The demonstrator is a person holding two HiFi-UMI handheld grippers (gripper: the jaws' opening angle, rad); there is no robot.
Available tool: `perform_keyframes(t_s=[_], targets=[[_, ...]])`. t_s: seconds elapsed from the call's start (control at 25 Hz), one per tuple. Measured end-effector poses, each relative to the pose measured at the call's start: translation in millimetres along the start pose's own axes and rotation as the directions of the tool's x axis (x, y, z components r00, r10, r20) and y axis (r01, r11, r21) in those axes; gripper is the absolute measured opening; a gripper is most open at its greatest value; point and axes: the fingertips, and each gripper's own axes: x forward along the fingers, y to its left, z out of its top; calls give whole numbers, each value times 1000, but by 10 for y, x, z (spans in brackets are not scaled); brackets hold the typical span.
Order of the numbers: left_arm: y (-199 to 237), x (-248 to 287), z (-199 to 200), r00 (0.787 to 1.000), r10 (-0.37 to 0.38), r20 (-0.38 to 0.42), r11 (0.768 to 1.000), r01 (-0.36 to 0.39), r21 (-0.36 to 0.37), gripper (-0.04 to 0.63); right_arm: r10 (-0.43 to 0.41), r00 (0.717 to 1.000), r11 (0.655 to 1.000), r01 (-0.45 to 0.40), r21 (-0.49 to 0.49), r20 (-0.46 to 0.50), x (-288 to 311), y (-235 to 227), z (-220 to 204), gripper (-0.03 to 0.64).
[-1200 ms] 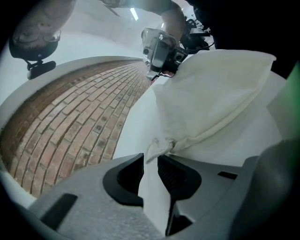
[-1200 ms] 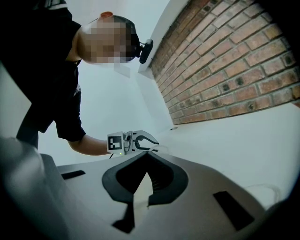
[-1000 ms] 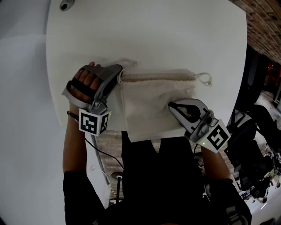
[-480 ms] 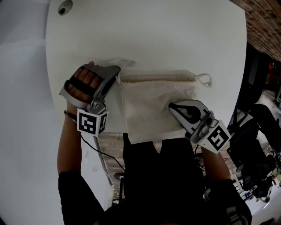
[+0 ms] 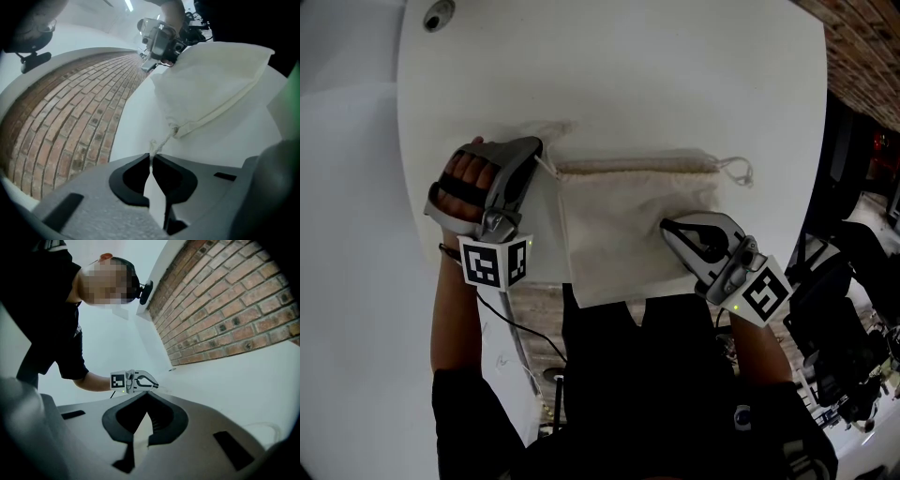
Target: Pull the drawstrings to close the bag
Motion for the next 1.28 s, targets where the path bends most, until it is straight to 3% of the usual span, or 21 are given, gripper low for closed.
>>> perform_keyframes(t_s=[0.12, 0.24, 0.32, 0.4, 0.52, 0.6, 0.68, 0.88, 1.12, 1.28], targets=[[76, -83, -80, 998, 55, -1, 991, -55, -122, 28, -7, 1000, 1000, 7, -10, 1, 88, 59, 26, 6], [126, -95, -125, 995, 104, -5, 955, -101, -280, 28, -48, 999, 998, 47, -52, -6, 48, 43, 63, 6], [124, -106, -183, 992, 122, -24, 929, -123, -350, 28, -121, 993, 985, 118, -123, -18, -63, -56, 84, 6], [90, -171, -284, 990, 128, -53, 910, -139, -391, 28, -232, 972, 952, 220, -215, -34, -206, -210, 88, 6], [86, -223, -289, 989, 123, -81, 891, -146, -429, 28, -394, 916, 867, 343, -361, -76, -545, -537, 91, 17], [114, -191, -195, 990, 115, -86, 886, -141, -442, 28, -466, 877, 818, 377, -435, -115, -768, -771, 63, 48], [116, -161, -137, 991, 101, -89, 887, -130, -443, 28, -511, 846, 789, 393, -472, -150, -870, -936, -15, 65], [-7, -109, -106, 994, 63, -85, 901, -93, -423, 26, -538, 821, 758, 373, -535, -189, -880, -1145, -121, 67], [-67, 3, 49, 996, 48, -73, 893, -75, -444, 26, -493, 804, 682, 119, -722, -333, -659, -1160, -390, 103], [-41, 30, 79, 996, 44, -78, 897, -73, -436, 26, -489, 814, 715, 169, -679, -312, -669, -1238, -332, 109]])
